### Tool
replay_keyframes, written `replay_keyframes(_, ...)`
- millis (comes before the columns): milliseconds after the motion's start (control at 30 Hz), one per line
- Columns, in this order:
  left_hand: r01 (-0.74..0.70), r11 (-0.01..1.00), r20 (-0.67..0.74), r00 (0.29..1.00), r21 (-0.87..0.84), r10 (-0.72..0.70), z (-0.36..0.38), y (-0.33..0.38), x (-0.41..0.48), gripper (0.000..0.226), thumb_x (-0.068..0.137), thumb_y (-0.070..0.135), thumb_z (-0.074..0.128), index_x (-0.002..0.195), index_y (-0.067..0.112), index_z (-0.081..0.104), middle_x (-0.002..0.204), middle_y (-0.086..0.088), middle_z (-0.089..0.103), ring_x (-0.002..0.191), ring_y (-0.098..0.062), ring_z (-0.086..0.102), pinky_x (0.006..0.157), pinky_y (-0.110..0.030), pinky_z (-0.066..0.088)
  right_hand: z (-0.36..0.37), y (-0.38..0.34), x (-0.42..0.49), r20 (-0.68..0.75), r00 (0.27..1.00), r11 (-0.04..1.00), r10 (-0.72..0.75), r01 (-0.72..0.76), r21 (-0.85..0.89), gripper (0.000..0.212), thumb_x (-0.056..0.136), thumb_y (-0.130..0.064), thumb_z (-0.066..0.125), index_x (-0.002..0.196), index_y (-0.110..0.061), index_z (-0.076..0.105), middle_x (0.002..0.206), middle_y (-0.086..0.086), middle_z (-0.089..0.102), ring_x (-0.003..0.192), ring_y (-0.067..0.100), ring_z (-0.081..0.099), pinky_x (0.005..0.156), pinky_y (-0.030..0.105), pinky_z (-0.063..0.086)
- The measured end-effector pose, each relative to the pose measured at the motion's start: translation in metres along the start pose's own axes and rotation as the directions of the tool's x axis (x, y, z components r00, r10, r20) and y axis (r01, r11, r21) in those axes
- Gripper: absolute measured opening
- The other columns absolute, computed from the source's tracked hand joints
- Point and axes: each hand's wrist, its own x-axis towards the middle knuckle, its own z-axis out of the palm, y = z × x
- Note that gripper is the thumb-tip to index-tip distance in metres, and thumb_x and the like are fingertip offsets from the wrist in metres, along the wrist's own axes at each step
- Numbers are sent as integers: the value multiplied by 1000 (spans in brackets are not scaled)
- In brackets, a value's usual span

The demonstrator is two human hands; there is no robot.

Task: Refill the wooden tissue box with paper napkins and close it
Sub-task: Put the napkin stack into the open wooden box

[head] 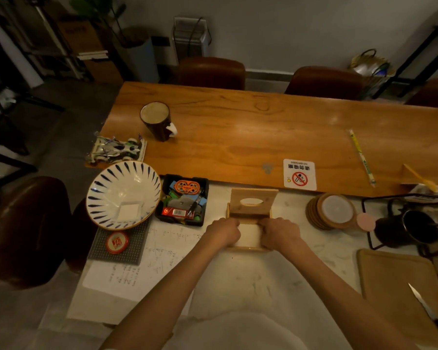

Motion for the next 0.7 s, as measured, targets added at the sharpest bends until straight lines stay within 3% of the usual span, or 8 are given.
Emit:
replay_keyframes(100,58,998,-116,992,33,-54,8,7,-2,37,91,14,45,127,15,55,129,-12,58,116,-31,56,87,-36,44,6,-5,6,-40,998,999,44,-45,-9,34,88,-25,52,120,-24,60,111,3,66,104,24,62,77,32,40)
replay_keyframes(267,102,995,-217,971,-10,-101,19,11,-7,28,91,12,47,116,9,59,123,-14,60,112,-31,57,85,-35,44,13,-9,6,-76,993,996,92,-92,1,29,90,-24,51,116,-22,62,110,2,67,103,22,63,77,30,39)
replay_keyframes(433,62,998,-180,982,-6,-62,14,8,-9,32,92,11,45,122,11,57,126,-15,58,113,-32,57,88,-36,45,14,-10,6,-71,995,997,70,-69,17,31,90,-26,51,118,-23,61,109,2,66,101,22,63,74,30,38)
replay_keyframes(533,-60,991,-140,989,-124,42,11,-3,-13,44,94,16,41,136,27,52,132,-12,57,114,-31,57,92,-39,49,22,3,0,-154,988,970,-11,47,237,34,94,-30,46,127,-27,55,113,3,65,102,24,62,78,34,48)
replay_keyframes(567,-110,972,-190,979,-209,70,10,-9,-19,44,95,18,41,136,30,54,133,-8,58,116,-28,58,93,-37,49,27,9,-5,-253,967,911,-11,114,397,32,97,-29,45,126,-28,57,116,2,66,104,23,62,82,34,50)
replay_keyframes(633,-223,896,-382,922,-384,66,9,-20,-35,38,99,17,44,132,24,60,132,0,60,118,-18,57,96,-31,48,41,23,-22,-467,873,676,137,262,689,28,102,-27,43,124,-26,60,122,-2,65,113,18,60,92,31,49)
replay_keyframes(667,-270,832,-448,894,-484,30,8,-22,-45,35,100,18,44,132,22,59,131,3,59,120,-15,55,96,-28,46,46,28,-28,-469,859,533,208,302,790,30,103,-30,42,129,-26,58,129,-3,62,120,16,57,99,32,47)
replay_keyframes(700,-291,745,-445,896,-600,-8,10,-26,-47,36,102,21,43,136,22,55,132,6,55,123,-11,51,98,-27,43,50,31,-33,-391,891,363,231,294,884,37,103,-37,39,136,-28,53,138,-4,56,128,15,50,107,36,42)
